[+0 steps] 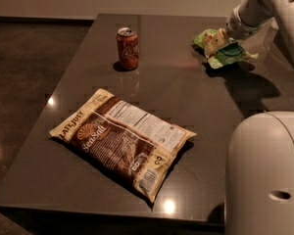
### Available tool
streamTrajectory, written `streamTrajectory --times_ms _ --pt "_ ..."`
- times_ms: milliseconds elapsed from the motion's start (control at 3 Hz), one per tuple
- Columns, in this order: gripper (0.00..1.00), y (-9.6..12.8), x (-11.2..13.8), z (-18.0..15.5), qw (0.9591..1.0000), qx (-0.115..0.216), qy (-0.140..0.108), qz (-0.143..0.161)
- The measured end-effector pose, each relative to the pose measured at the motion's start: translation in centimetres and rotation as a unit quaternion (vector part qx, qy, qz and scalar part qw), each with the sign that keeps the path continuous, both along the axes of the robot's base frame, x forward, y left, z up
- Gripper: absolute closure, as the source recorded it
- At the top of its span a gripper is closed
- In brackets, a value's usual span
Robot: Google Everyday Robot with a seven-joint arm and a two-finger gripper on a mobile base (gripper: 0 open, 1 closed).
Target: Move green rice chip bag near coke can
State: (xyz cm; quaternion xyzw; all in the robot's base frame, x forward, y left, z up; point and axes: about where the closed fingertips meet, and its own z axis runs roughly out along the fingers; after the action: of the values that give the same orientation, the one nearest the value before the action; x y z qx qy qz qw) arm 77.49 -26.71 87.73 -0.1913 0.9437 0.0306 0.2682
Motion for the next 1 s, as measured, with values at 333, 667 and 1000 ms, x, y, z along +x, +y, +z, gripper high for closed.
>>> streamTrajectory --times_ms 333,667,1000 --pt "0.59 0.1 -0.3 -0.3 1.0000 -0.003 0.006 0.005" --pt "0.82 1.4 -0.9 0.2 0.9995 0.004 0.005 0.029" --pt "1.00 4.3 -1.9 1.2 0.9968 0.016 0.000 0.079"
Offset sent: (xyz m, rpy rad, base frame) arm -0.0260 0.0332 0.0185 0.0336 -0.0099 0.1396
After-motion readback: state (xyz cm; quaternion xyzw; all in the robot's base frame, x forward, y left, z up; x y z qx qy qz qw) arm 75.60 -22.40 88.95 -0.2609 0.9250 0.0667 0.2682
